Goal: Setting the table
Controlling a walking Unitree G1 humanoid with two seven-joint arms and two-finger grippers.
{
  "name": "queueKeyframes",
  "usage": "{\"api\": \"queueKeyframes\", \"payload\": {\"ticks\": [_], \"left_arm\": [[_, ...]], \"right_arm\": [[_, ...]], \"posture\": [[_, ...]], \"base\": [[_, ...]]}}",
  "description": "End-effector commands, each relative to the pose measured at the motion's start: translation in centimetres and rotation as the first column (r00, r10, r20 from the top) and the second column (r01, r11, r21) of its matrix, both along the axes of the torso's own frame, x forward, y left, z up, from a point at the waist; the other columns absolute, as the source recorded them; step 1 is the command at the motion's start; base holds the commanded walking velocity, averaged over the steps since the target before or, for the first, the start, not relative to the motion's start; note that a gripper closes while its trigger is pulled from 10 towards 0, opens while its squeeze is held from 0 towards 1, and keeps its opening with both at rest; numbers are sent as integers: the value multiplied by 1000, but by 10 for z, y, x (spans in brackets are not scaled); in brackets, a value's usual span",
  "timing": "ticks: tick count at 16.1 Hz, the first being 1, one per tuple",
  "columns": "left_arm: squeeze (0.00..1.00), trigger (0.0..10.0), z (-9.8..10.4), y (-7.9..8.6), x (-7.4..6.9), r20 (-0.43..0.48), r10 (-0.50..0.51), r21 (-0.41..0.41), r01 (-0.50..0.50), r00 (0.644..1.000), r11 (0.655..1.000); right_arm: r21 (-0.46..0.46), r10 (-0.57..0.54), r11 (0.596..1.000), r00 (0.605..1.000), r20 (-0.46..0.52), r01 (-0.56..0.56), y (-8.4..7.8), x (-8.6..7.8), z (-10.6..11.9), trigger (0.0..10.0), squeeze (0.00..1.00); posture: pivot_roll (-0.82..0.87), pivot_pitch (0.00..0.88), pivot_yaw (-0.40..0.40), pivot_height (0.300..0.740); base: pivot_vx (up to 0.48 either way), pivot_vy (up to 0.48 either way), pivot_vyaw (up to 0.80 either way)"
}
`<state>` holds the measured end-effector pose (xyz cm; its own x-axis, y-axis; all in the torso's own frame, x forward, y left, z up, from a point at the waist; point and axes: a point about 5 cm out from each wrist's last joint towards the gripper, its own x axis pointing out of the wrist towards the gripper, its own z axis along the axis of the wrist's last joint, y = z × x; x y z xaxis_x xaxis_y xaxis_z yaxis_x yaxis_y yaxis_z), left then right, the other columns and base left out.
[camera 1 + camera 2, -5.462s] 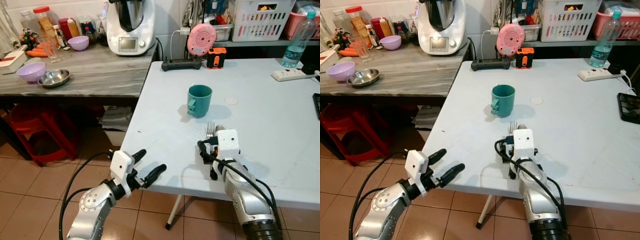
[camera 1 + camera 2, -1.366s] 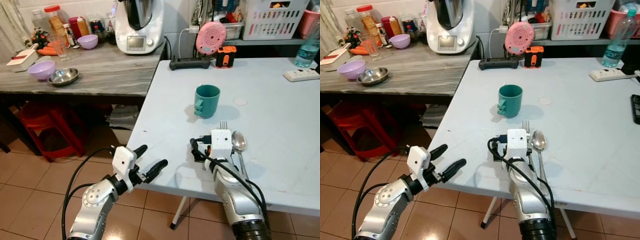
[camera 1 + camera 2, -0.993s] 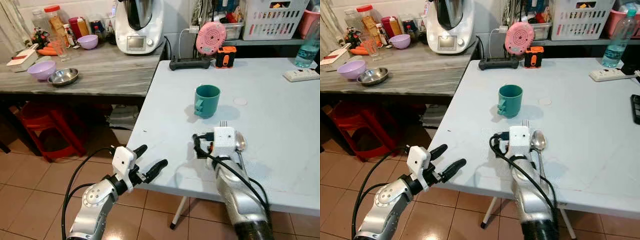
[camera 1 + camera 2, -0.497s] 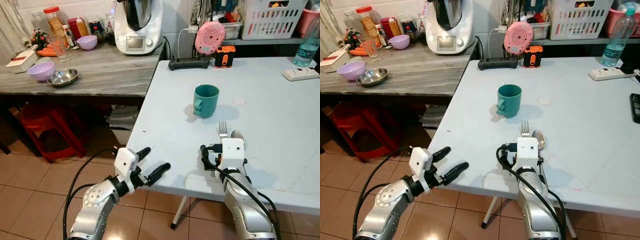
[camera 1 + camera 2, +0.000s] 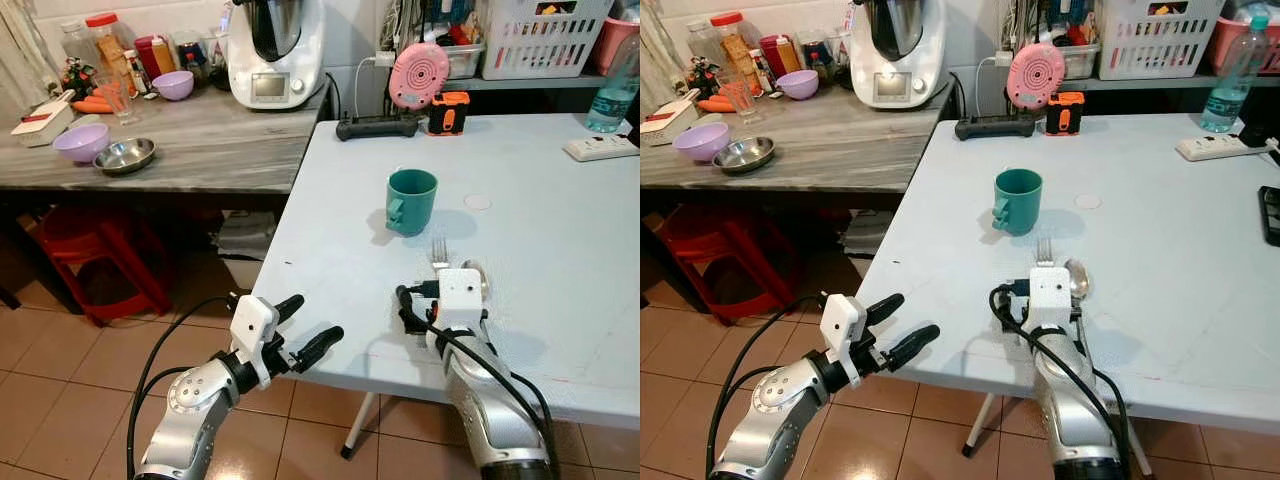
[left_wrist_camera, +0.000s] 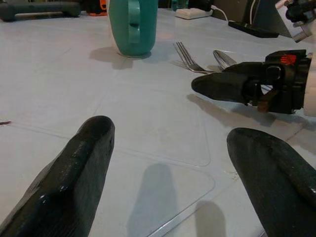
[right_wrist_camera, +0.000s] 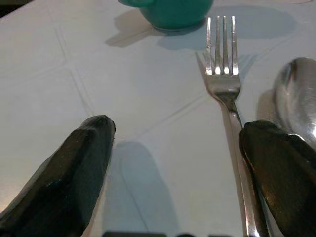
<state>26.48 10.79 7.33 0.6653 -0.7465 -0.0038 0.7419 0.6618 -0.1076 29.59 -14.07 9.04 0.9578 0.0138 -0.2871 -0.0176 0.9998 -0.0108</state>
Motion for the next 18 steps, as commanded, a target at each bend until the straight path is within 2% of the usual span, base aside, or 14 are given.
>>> {"api": "queueKeyframes", "payload": {"ticks": [1,2,5,7,10,13,15,18], "left_arm": [[0,10000,3,1,0,12,-7,4,7,1000,1000],[0,10000,3,1,0,12,-7,4,7,1000,1000],[0,10000,4,0,1,14,-4,5,4,1000,1000],[0,10000,4,0,0,14,-2,3,2,1000,1000],[0,10000,3,0,-1,12,0,2,0,1000,1000],[0,10000,3,1,-1,11,3,1,-3,1000,1000],[0,10000,3,0,0,9,2,1,-2,1000,1000],[0,10000,3,-1,0,8,-4,2,4,1000,1000]], "right_arm": [[56,27,998,999,-42,-24,11,3,-5,10000,0],[60,30,998,999,-39,-28,13,4,-4,10000,0],[111,79,991,997,-6,-78,32,12,8,10000,0],[131,73,989,997,-5,-72,33,12,9,10000,0],[101,67,993,998,14,-68,25,13,14,10000,0],[19,45,999,999,21,-45,2,13,19,10000,0],[10,32,999,999,30,-32,-9,14,20,10000,0],[-1,39,999,999,27,-39,-11,19,17,10000,0]], "posture": [[-156,0,113,740],[-155,0,111,740],[-152,0,109,740],[-149,0,107,740],[-150,0,107,740],[-154,0,107,740],[-162,0,113,740],[-162,0,116,740]], "base": [[0,0,0],[0,0,0],[0,0,0],[0,0,0],[0,0,0],[0,0,0],[0,0,0],[0,0,0]]}}
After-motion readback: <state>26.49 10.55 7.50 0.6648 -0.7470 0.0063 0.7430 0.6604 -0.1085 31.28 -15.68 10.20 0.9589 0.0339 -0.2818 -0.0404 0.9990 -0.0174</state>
